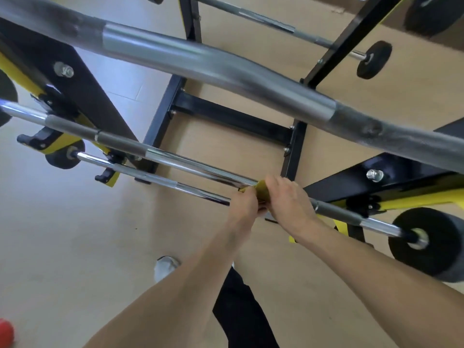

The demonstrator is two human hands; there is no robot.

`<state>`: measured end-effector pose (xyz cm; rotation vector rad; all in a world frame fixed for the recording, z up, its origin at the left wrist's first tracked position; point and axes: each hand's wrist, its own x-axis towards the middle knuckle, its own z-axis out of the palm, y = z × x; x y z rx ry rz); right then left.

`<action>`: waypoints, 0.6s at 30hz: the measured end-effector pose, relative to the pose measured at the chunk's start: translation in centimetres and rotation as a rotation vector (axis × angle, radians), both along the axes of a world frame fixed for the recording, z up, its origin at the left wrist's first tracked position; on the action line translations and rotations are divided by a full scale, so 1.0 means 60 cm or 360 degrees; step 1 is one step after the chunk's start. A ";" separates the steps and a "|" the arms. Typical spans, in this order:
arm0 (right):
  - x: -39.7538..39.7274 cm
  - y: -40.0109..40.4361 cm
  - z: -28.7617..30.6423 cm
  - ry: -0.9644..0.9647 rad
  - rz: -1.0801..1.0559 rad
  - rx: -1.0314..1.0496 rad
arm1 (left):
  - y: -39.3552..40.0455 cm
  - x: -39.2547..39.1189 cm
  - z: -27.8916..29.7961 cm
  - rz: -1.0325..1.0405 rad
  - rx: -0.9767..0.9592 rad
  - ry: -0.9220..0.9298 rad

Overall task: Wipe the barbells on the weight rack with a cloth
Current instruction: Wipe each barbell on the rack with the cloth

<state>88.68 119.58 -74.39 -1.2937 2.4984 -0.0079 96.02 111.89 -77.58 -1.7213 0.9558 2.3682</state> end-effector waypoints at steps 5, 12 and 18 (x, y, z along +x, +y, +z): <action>-0.018 0.063 -0.022 0.0122 -0.0106 -0.0016 | 0.059 -0.014 0.012 -0.0003 -0.0026 0.0151; 0.005 0.170 -0.047 0.0322 -0.0422 -0.0122 | 0.153 0.001 -0.007 -0.0502 -0.0353 0.0260; 0.088 0.190 -0.066 0.0119 -0.0767 -0.0645 | 0.170 0.059 -0.047 -0.0612 -0.0802 0.0319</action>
